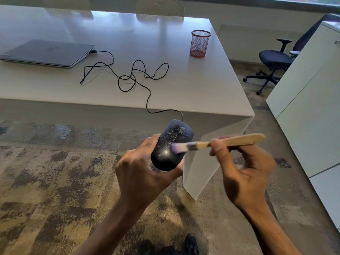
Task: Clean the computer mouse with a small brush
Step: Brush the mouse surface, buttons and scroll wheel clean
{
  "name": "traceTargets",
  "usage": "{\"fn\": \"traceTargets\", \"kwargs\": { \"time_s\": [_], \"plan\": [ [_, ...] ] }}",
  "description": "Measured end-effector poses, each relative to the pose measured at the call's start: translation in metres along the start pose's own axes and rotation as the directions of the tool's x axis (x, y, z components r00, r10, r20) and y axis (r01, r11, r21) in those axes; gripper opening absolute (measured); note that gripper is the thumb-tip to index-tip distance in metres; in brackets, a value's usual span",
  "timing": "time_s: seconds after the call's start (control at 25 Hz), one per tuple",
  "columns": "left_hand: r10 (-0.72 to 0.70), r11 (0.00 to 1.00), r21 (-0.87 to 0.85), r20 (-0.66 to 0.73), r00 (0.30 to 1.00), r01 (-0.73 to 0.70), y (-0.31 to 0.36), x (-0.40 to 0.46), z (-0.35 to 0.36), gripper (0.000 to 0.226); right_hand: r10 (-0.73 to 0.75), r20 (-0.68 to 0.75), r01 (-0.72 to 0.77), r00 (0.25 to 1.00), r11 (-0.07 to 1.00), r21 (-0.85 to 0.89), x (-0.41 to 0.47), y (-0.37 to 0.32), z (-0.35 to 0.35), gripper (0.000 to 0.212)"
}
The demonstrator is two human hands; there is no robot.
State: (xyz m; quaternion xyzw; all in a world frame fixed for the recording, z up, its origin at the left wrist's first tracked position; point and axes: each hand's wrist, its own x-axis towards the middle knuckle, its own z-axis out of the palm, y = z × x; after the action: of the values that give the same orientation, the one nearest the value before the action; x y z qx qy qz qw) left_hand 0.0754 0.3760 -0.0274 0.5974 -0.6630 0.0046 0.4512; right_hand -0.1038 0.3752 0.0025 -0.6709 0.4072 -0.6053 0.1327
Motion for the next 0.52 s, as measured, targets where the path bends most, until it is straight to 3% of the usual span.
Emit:
{"fn": "traceTargets", "kwargs": {
  "time_s": [0.12, 0.2, 0.36, 0.52],
  "plan": [
    [0.015, 1.0, 0.001, 0.041, 0.999, -0.015, 0.0, -0.001, 0.002, 0.079, -0.058, 0.209, 0.046, 0.976, 0.997, 0.063, -0.006, -0.008, 0.007, 0.015],
    [0.003, 1.0, -0.012, 0.031, 1.0, -0.002, 0.001, -0.002, 0.002, 0.078, -0.046, 0.201, 0.046, 0.978, 0.999, 0.004, -0.001, -0.005, 0.009, 0.009],
    [-0.015, 1.0, -0.013, 0.024, 1.0, 0.015, 0.003, -0.004, 0.001, 0.075, 0.007, 0.05, -0.006, 0.999, 1.0, -0.023, 0.016, 0.003, 0.005, 0.003],
    [-0.028, 0.999, -0.028, 0.032, 0.999, 0.029, 0.004, -0.006, -0.001, 0.075, -0.015, 0.245, -0.009, 0.969, 0.995, 0.098, 0.012, -0.003, 0.008, 0.005]
  ]
}}
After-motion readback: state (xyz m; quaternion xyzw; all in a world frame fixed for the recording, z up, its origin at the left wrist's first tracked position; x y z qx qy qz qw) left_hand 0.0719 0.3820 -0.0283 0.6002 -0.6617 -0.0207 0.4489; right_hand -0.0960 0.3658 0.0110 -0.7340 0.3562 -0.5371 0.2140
